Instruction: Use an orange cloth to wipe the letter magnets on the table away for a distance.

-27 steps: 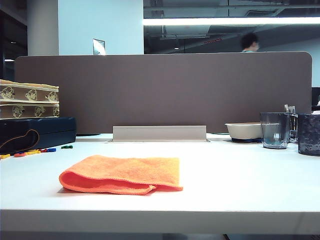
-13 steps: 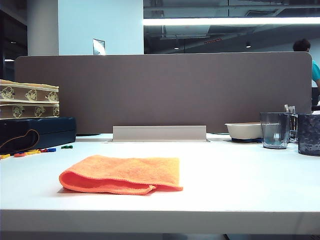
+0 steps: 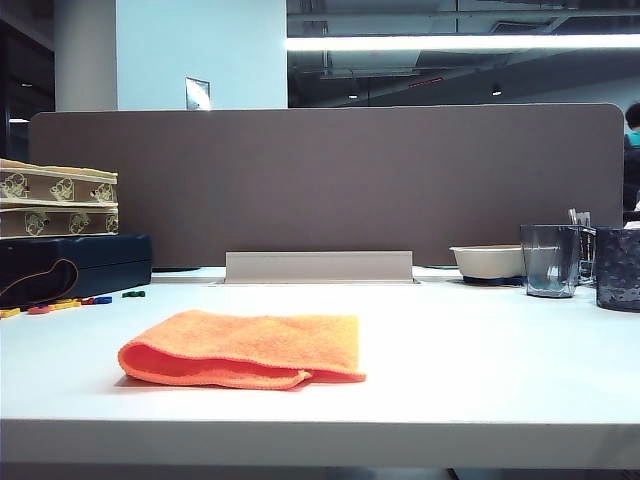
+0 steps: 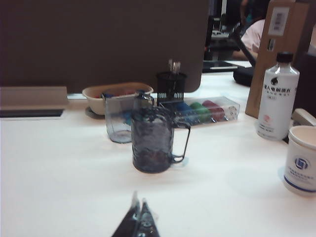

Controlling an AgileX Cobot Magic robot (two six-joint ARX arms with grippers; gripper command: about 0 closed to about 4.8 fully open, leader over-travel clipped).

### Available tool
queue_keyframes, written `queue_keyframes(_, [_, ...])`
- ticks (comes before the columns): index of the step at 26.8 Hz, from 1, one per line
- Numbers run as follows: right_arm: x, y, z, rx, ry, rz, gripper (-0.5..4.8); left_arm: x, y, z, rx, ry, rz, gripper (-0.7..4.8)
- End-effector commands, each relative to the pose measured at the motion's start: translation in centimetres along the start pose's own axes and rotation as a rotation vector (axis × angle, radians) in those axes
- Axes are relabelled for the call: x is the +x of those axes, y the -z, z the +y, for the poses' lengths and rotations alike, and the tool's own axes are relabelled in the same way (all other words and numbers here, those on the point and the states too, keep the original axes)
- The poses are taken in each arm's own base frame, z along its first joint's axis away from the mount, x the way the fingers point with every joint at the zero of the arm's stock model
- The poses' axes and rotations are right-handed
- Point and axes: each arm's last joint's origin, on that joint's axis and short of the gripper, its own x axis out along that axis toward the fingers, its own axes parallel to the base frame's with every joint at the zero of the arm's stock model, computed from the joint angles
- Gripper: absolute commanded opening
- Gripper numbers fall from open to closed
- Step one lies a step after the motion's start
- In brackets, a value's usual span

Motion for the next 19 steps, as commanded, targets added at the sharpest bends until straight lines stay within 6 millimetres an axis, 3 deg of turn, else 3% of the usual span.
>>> queue_keyframes(1, [0.0,-0.14,0.2,0.0,-0.064,-0.035,-0.01,0.0,-0.15,0.01,-0.003,0.001,-0.008,-0.06])
queue_keyframes(19, [-0.02,-0.19,0.39,0.0,-0.131,-0.041,-0.01,0.0,-0.15,0.01,-0.003,0.001,-0.008,-0.06])
